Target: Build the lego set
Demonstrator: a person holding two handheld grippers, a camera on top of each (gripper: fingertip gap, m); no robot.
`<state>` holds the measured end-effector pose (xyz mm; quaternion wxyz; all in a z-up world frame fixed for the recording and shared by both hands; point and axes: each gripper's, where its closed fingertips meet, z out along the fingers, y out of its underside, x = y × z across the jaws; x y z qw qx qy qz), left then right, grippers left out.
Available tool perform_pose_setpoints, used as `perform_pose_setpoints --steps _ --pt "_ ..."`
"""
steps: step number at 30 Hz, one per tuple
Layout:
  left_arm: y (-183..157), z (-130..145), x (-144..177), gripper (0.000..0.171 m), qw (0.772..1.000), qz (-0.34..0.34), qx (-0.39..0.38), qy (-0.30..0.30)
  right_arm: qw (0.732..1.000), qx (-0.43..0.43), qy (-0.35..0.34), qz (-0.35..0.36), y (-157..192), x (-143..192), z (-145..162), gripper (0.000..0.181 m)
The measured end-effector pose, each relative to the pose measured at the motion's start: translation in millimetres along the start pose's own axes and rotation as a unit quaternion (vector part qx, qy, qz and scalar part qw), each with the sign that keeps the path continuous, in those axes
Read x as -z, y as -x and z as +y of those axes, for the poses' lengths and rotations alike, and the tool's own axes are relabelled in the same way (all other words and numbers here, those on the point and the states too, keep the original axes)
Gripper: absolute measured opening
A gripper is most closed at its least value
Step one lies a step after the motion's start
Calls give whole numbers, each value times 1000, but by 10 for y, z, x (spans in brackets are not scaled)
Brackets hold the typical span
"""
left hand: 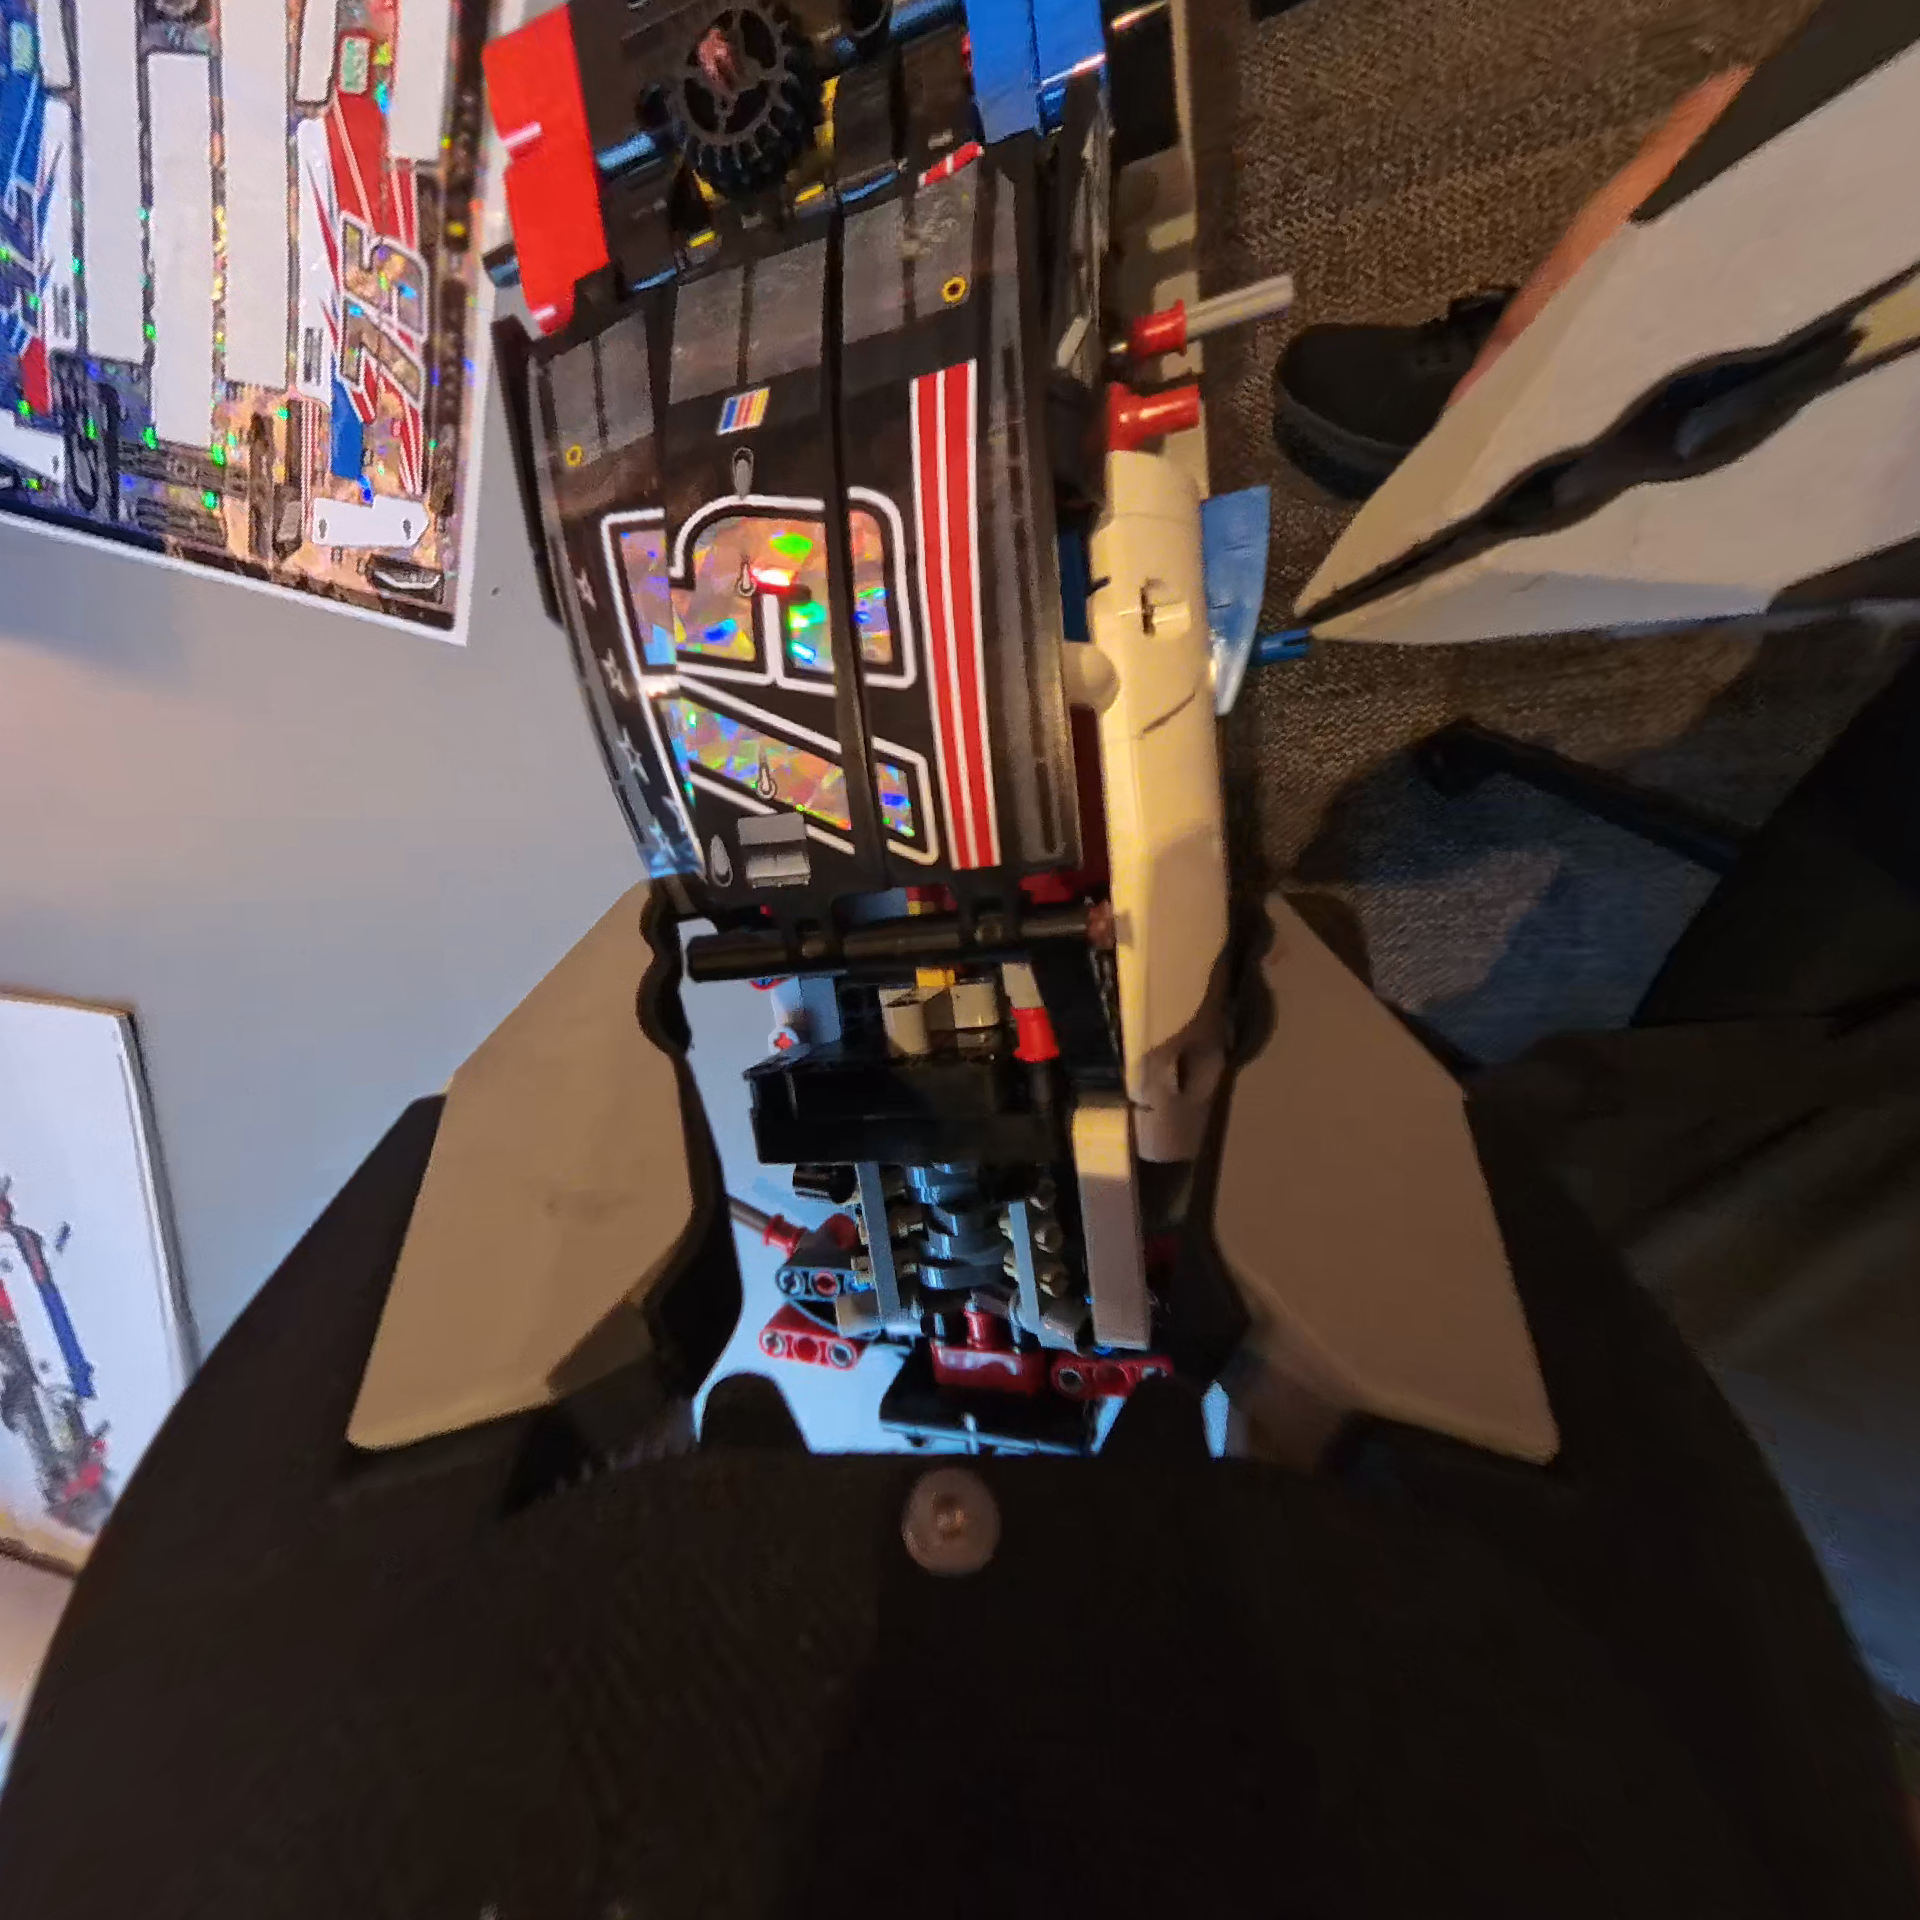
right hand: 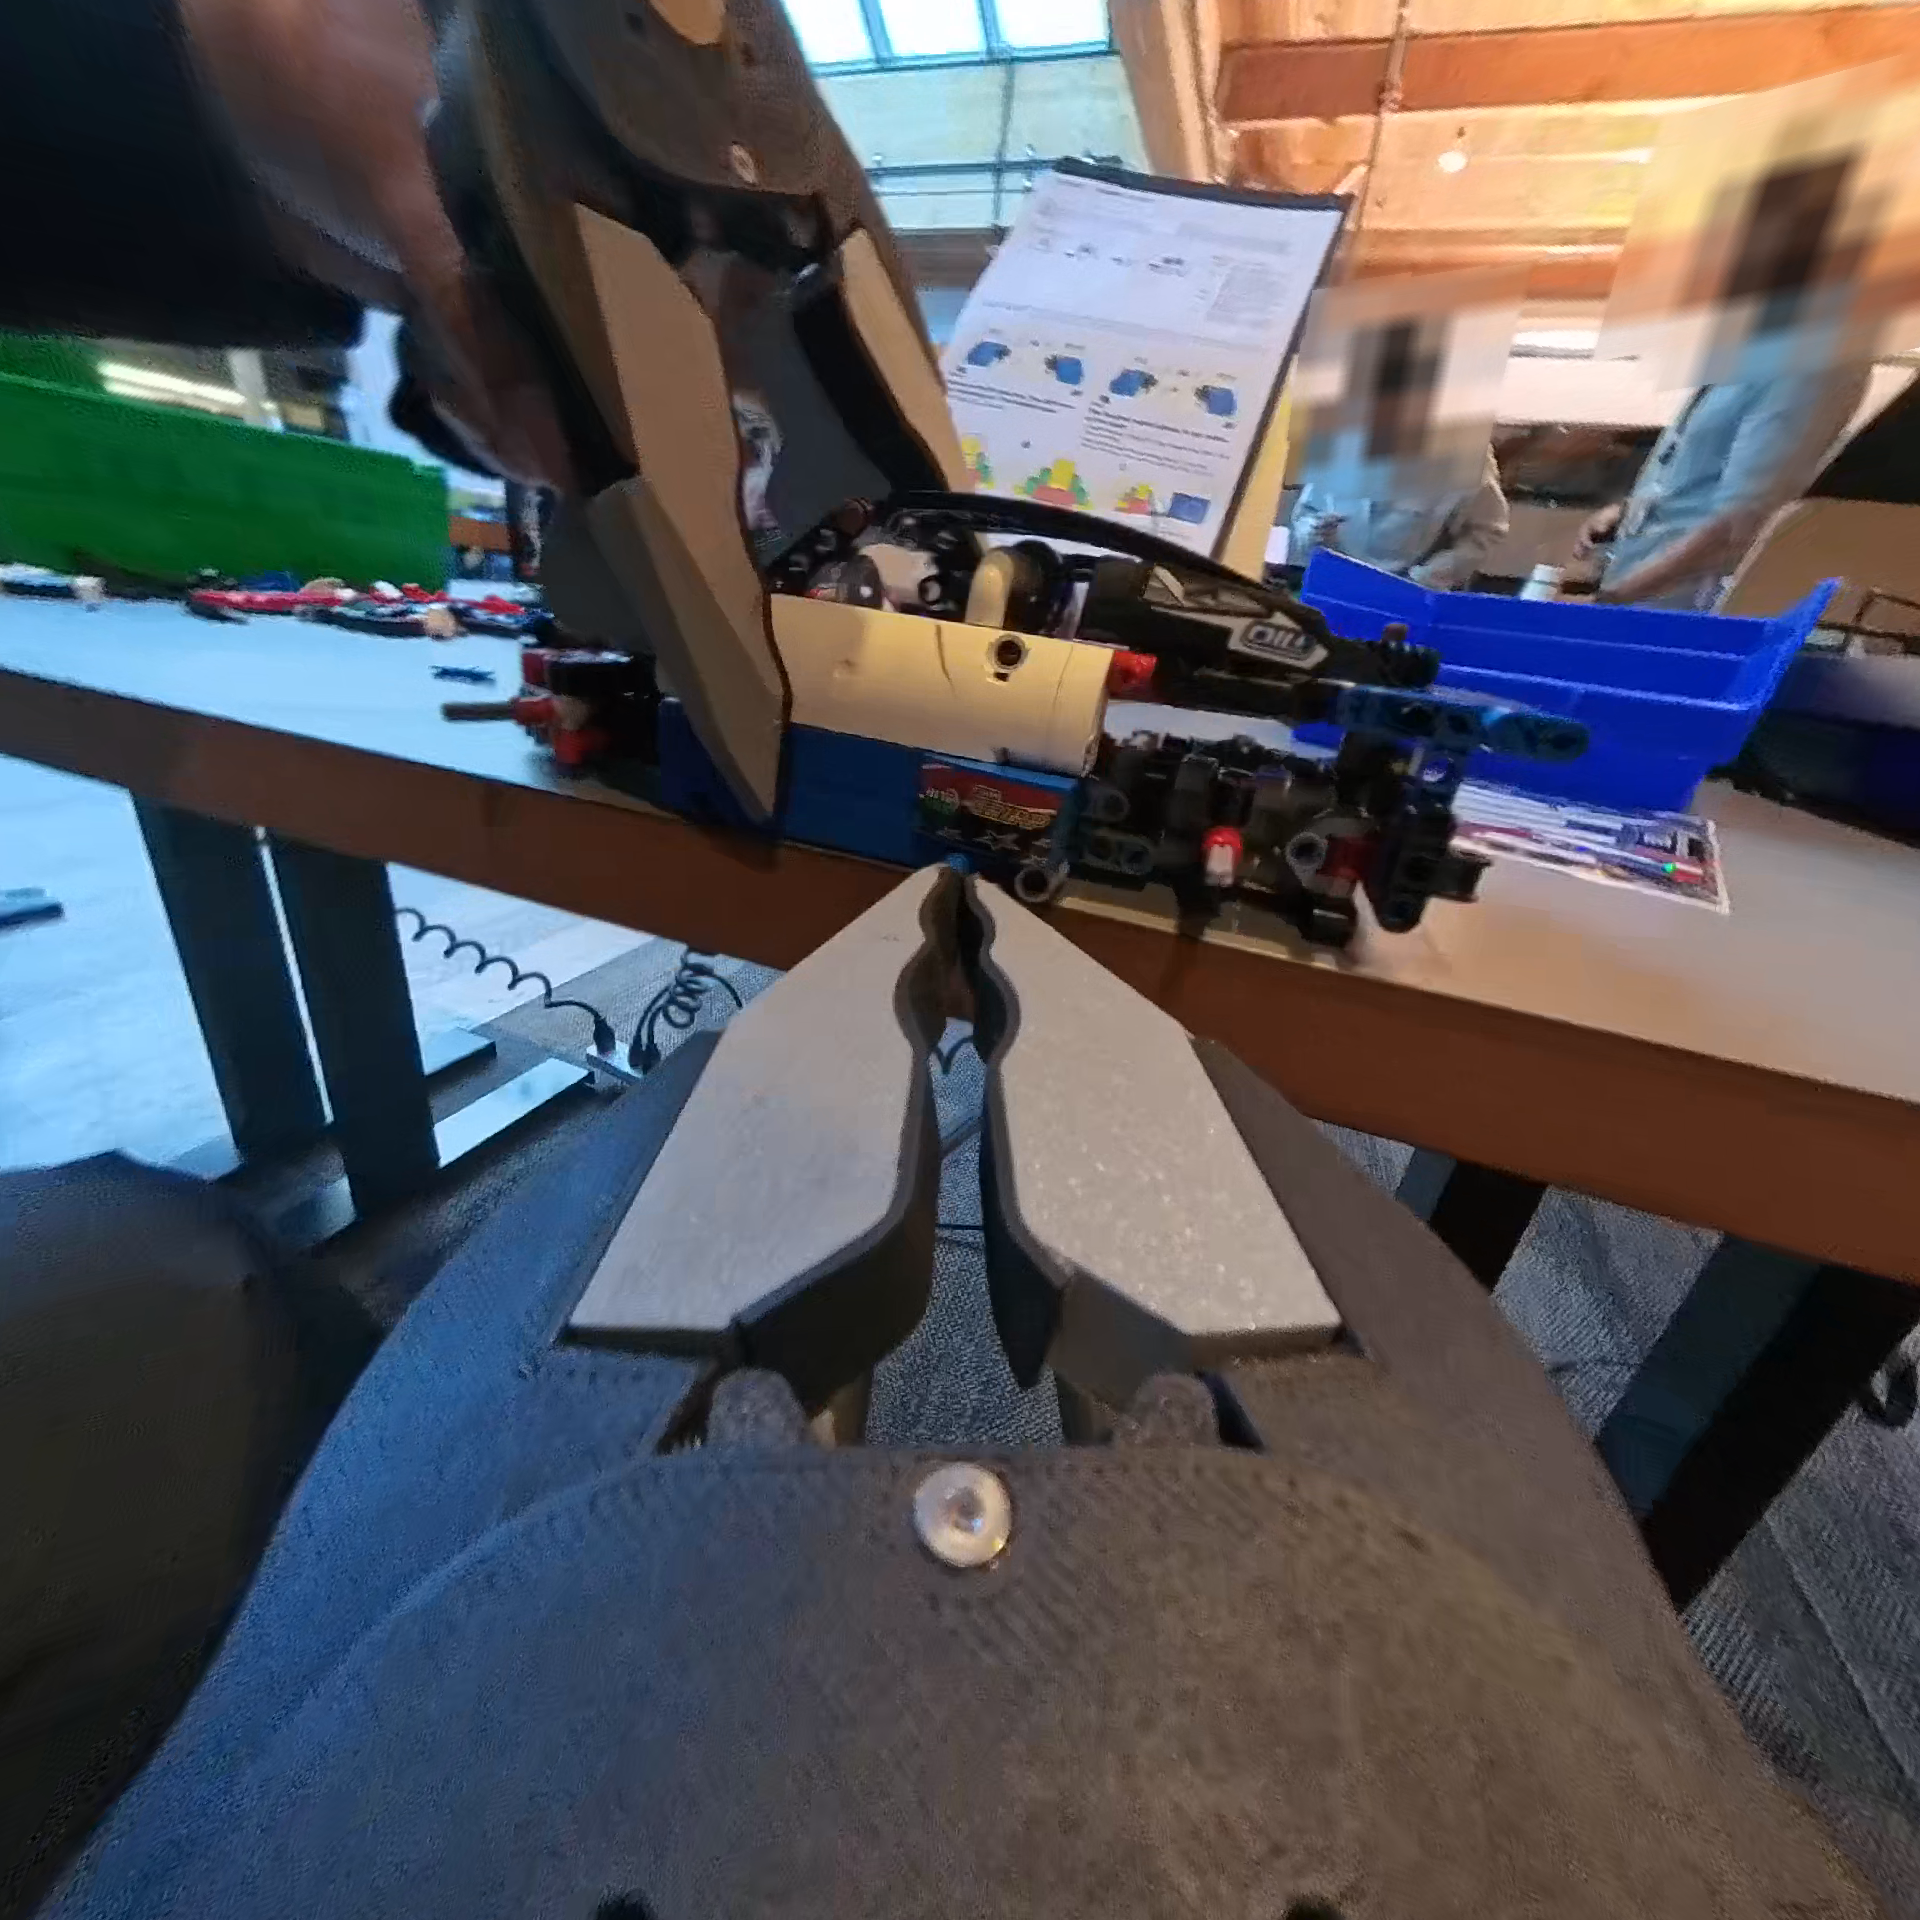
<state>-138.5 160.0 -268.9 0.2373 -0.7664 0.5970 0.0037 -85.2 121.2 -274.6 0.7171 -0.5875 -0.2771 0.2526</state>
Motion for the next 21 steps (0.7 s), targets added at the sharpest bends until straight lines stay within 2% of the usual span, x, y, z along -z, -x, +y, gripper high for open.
perform_pose_setpoints --steps 3,6,8,11,13,15,17,18,21 --pt "54 47 7 106 999 1 -31 8 999 21 -3 -28 -28 101 -67 0" --pt "116 94 25 108 999 -3 -48 15 997 18 11 -74 -63 195 -147 11" --pt "168 95 90 108 999 -13 -34 4 996 6 31 -87 -155 244 -166 28" --pt "286 60 386 104 998 -43 21 -43 994 -9 58 -95 -359 320 -251 57" --pt "376 122 697 109 992 -80 69 -70 990 -10 79 -120 -473 408 -389 62" --pt "347 180 1040 105 978 -96 136 -125 989 -17 83 -124 -685 481 -631 69" --pt "84 211 1319 105 956 -60 207 -198 984 -45 91 -145 -847 550 -838 74" --pt "-118 238 1412 99 945 -34 234 -225 980 -57 108 -160 -893 591 -868 75" --pt "-910 279 1489 89 917 54 279 -281 956 -86 197 -199 -872 815 -714 81"
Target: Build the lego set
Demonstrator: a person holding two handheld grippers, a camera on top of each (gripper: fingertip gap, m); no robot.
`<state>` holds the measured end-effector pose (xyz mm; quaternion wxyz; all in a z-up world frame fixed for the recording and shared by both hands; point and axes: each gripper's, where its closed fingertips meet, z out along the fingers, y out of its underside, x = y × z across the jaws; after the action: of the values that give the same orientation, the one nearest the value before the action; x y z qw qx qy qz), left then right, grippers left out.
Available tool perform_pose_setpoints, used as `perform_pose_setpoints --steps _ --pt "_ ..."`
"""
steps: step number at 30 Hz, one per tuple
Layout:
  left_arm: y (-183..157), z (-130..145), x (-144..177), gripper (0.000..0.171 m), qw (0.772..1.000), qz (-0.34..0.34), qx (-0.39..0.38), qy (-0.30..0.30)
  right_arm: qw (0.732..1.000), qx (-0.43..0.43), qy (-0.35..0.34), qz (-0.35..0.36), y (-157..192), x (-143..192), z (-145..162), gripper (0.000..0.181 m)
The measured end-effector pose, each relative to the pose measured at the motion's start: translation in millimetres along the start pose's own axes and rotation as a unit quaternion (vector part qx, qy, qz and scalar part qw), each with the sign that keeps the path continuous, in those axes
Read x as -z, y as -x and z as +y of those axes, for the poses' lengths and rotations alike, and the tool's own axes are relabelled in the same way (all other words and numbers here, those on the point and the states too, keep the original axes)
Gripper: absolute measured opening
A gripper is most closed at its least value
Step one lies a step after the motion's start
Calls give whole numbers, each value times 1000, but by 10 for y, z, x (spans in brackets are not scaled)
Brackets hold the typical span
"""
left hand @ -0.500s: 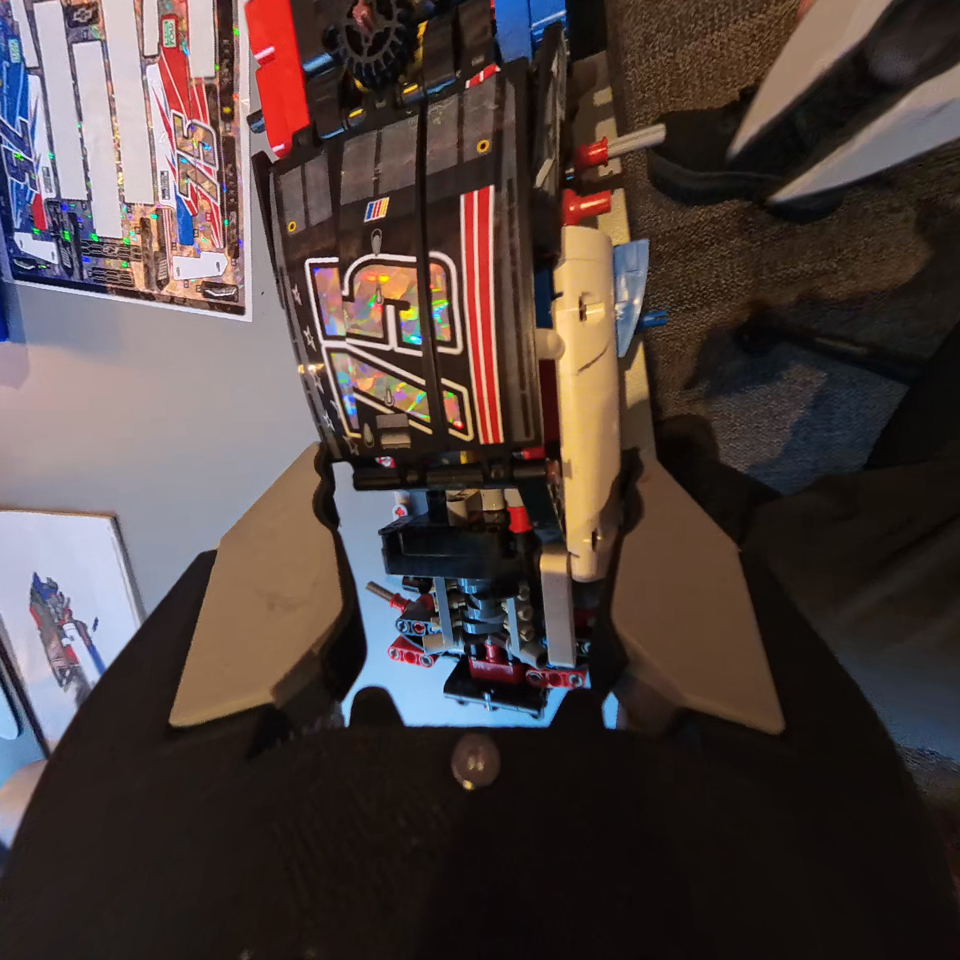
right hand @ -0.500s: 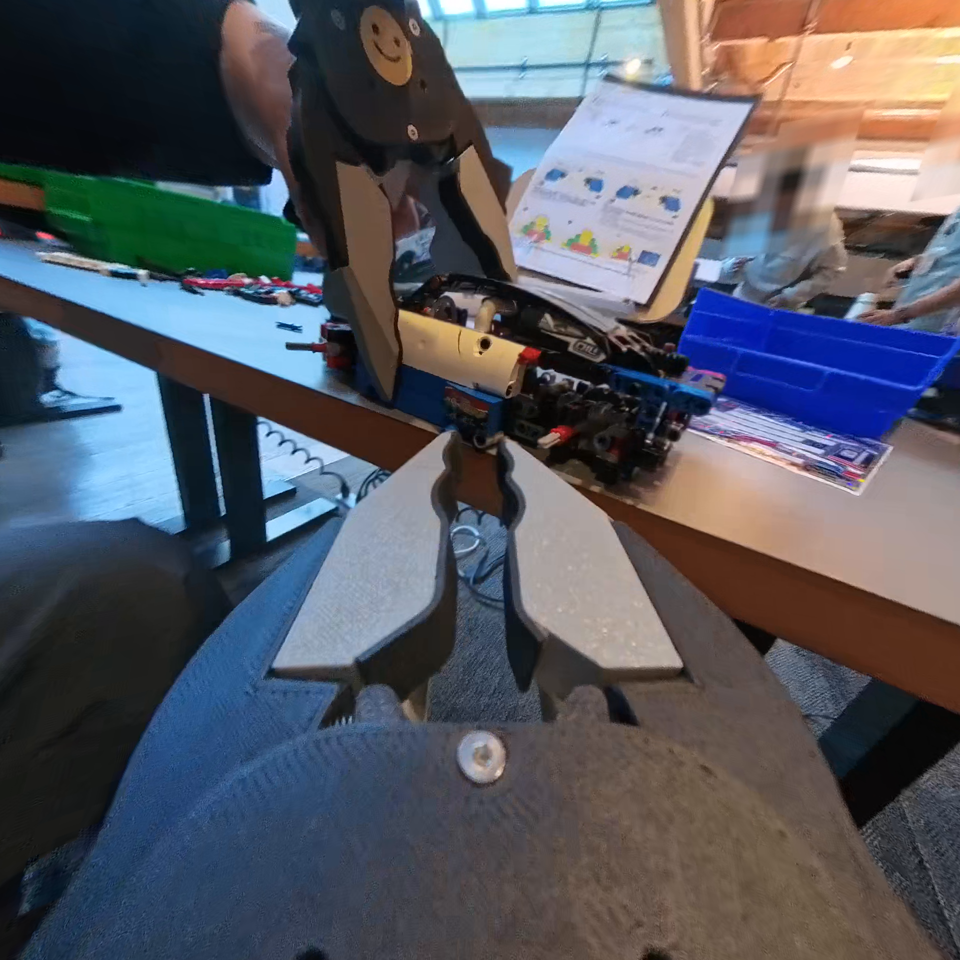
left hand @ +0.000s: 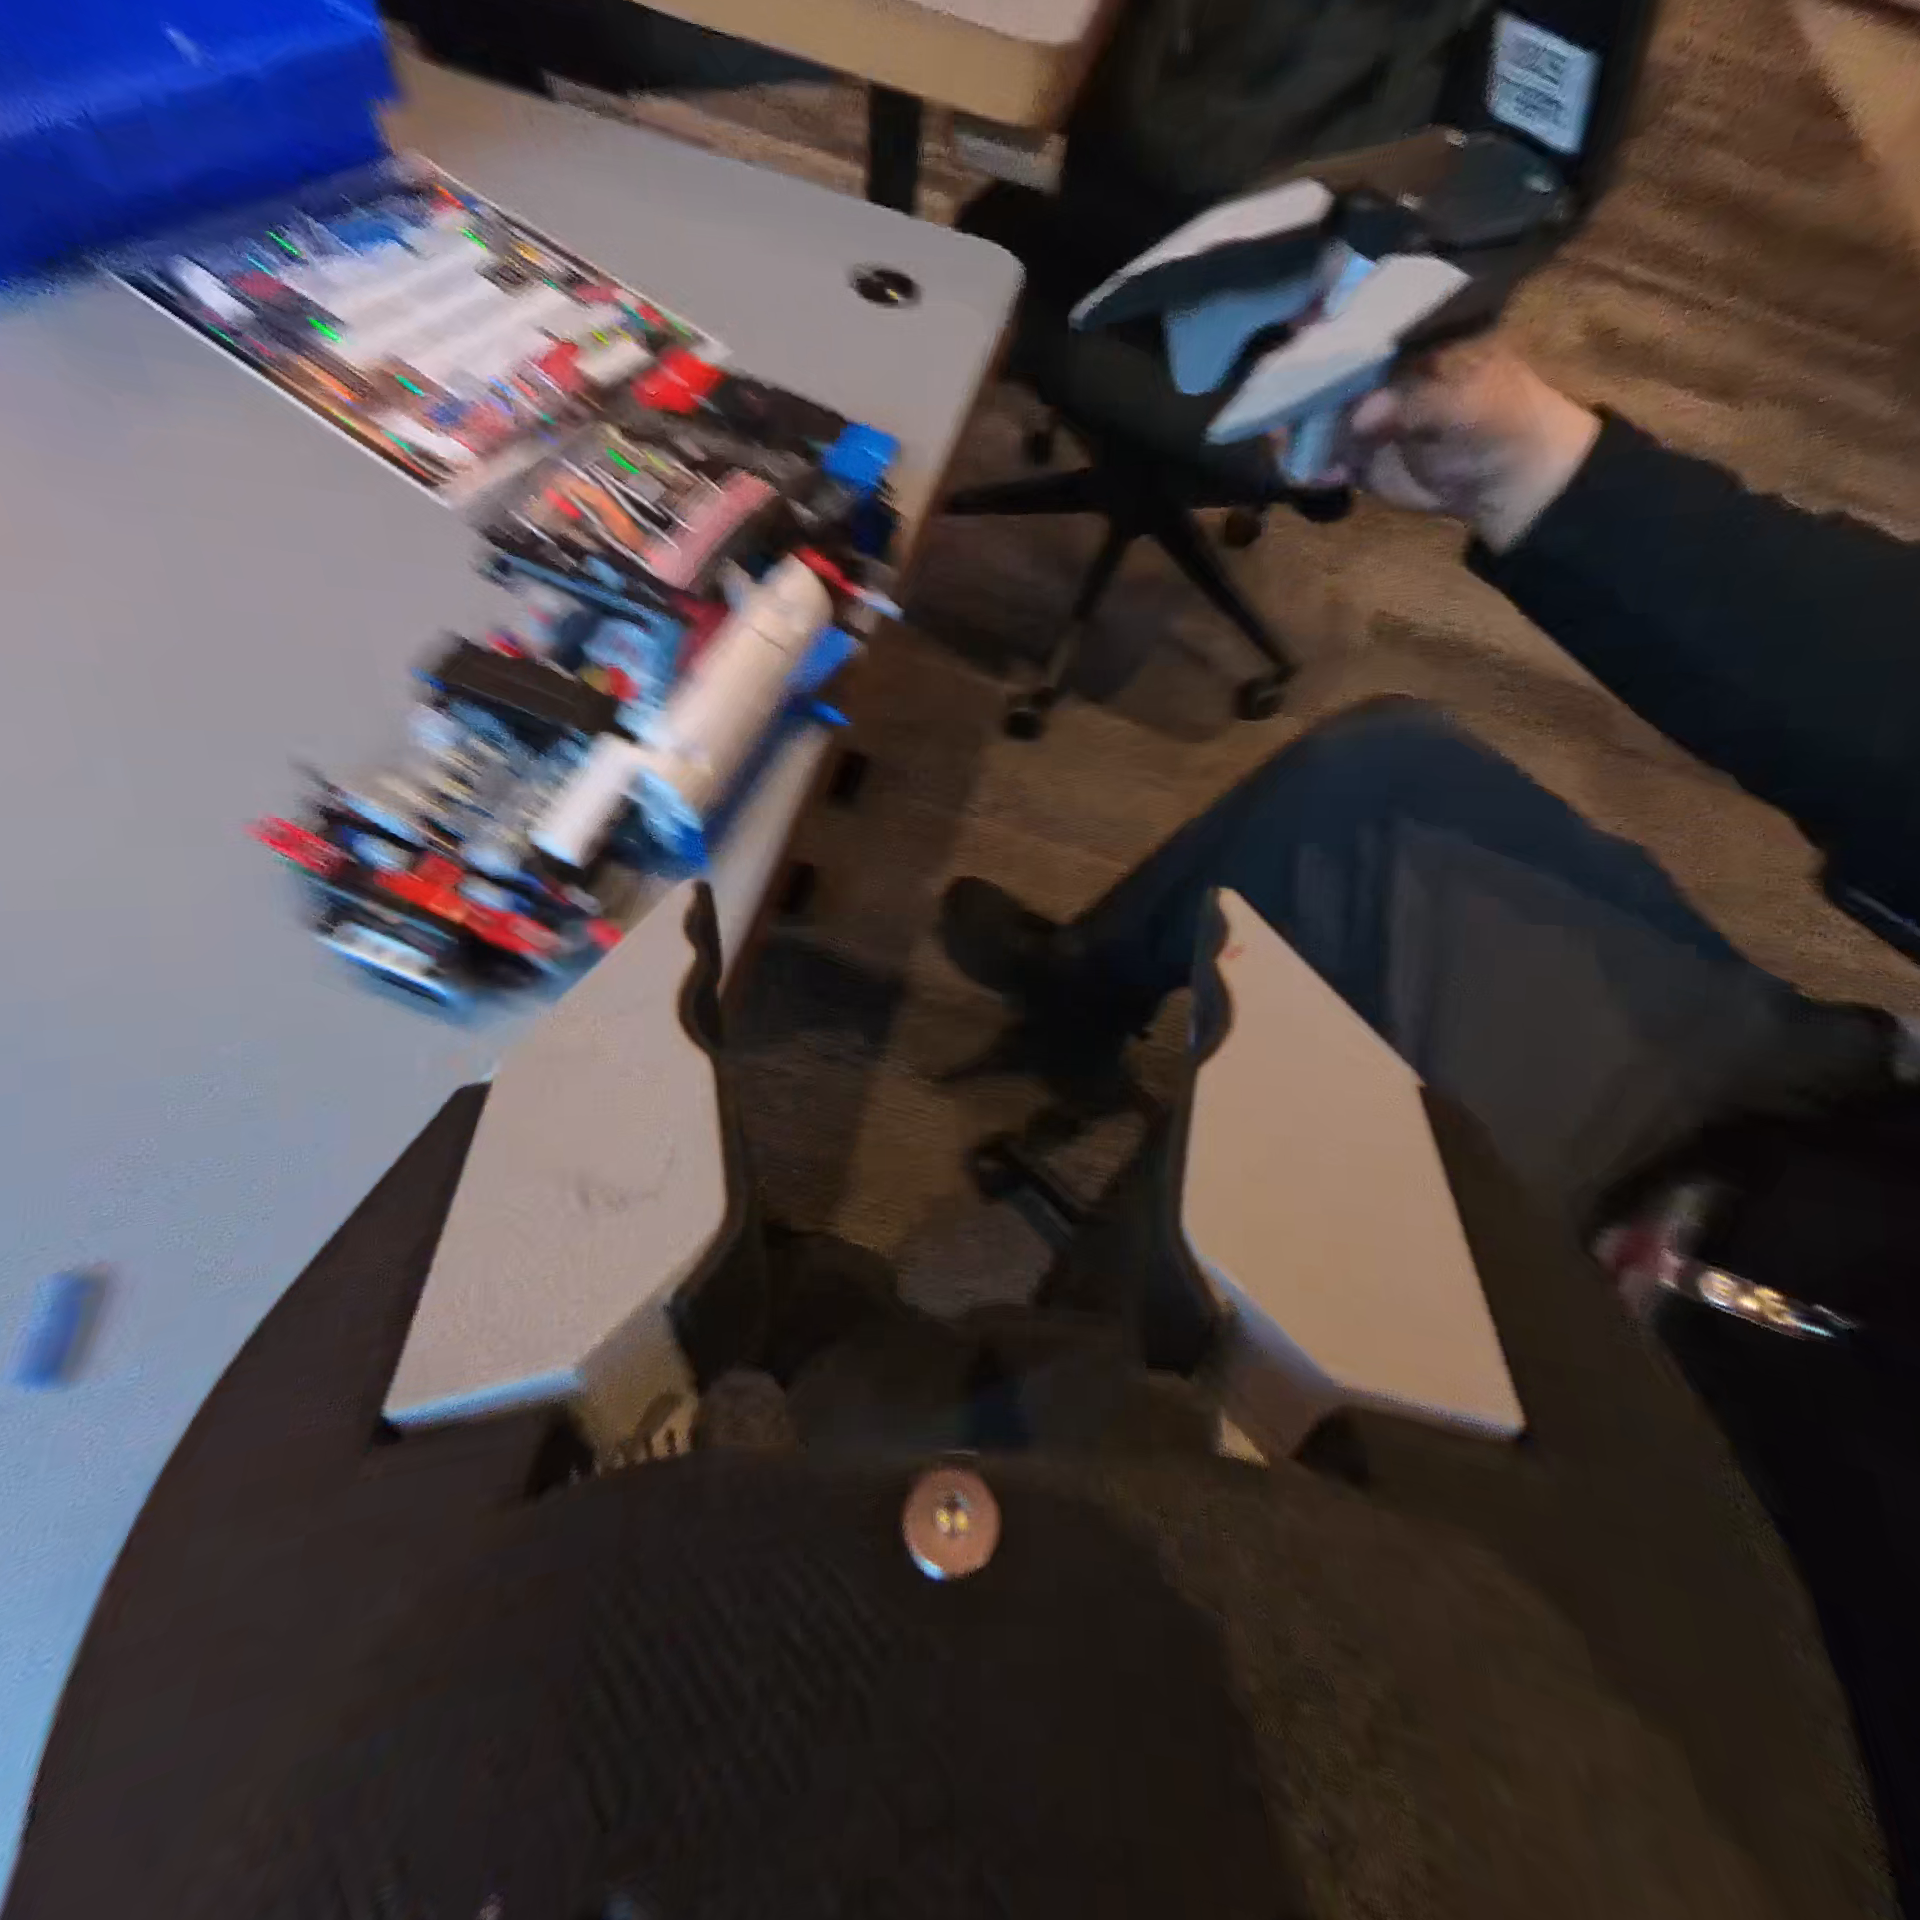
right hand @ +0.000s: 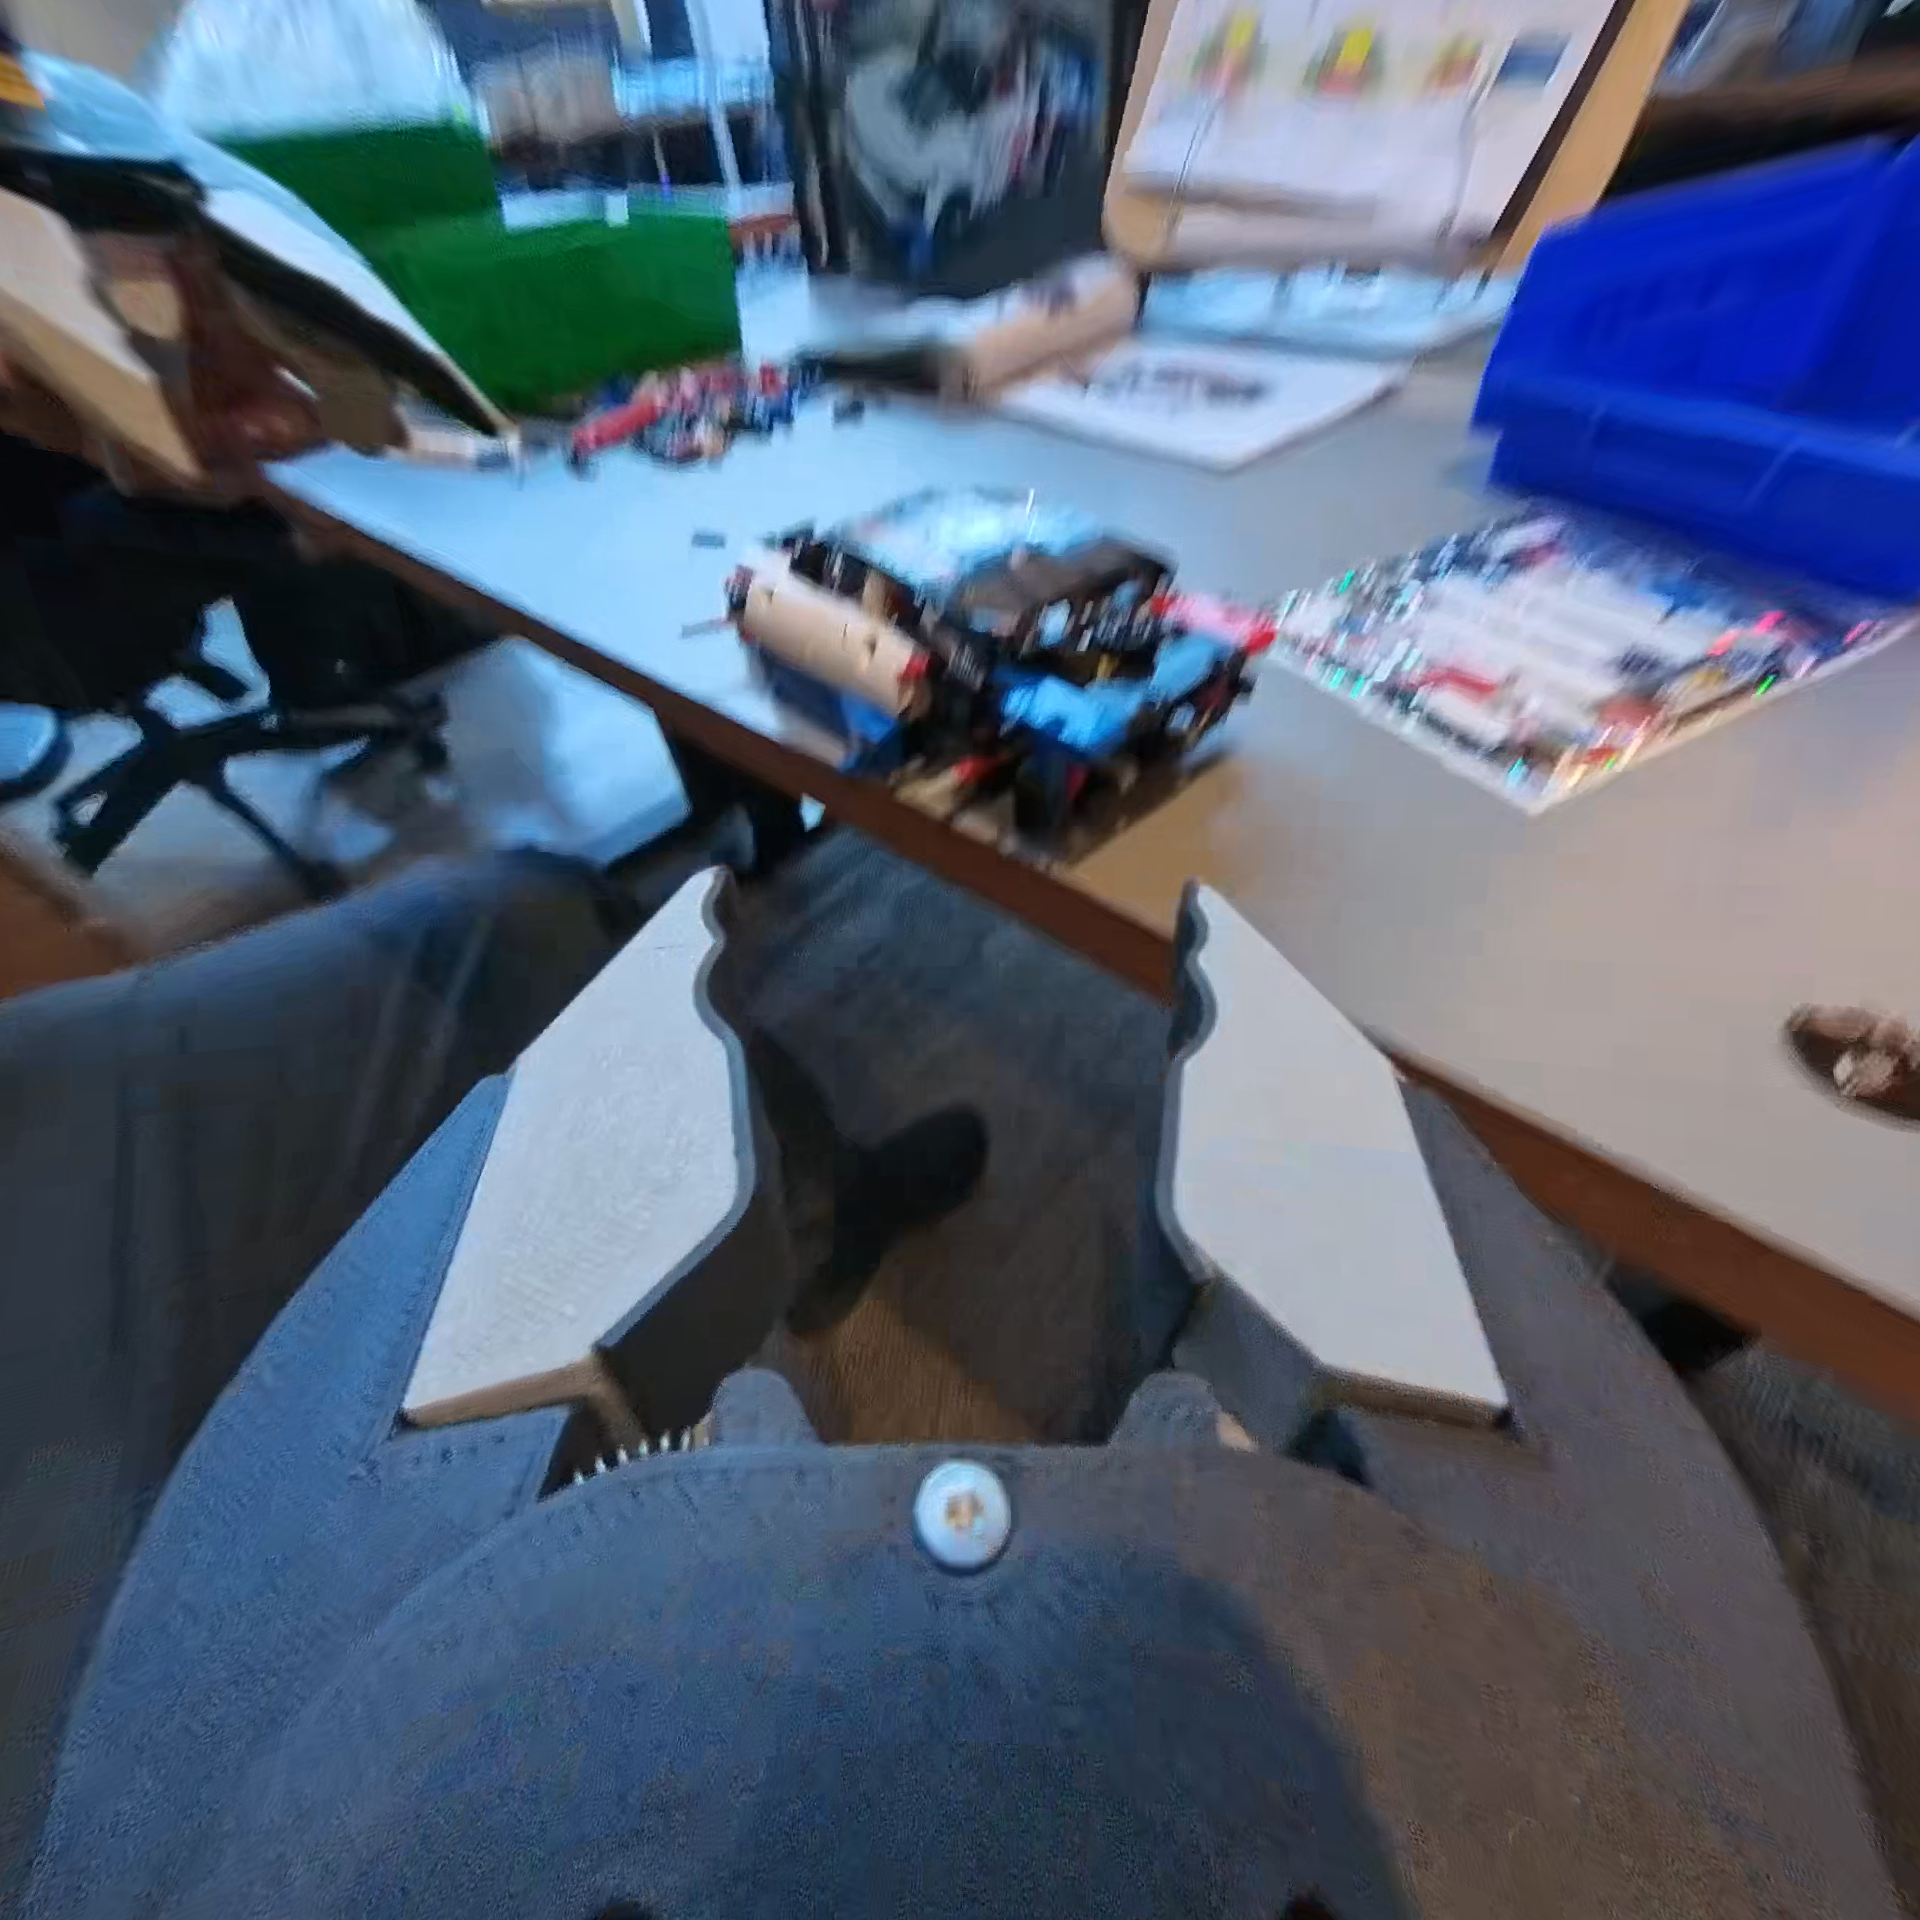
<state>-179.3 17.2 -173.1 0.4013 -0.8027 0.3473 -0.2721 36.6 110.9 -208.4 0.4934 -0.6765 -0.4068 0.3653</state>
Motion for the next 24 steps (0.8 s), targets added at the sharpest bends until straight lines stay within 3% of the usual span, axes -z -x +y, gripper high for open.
perform_pose_setpoints --steps 4,8,11,14,17,21,24 --pt "-562 789 -103 76 999 29 32 16 997 14 77 -20 377 146 426 78" --pt "-889 1359 -211 61 993 60 91 40 997 3 72 -31 615 167 588 77" --pt "-783 1420 -158 69 996 11 57 69 998 -7 63 -30 576 87 641 80" --pt "-525 1249 -112 65 997 -46 52 34 998 -8 45 -34 485 -34 595 79" --pt "-328 1236 -173 64 996 -48 77 23 998 8 39 -47 406 -171 581 77" --pt "-253 1520 -306 49 996 -1 88 33 996 22 -5 -87 387 -333 690 69" --pt "-401 1822 -458 40 988 75 102 90 993 1 -31 -114 389 -496 933 65"
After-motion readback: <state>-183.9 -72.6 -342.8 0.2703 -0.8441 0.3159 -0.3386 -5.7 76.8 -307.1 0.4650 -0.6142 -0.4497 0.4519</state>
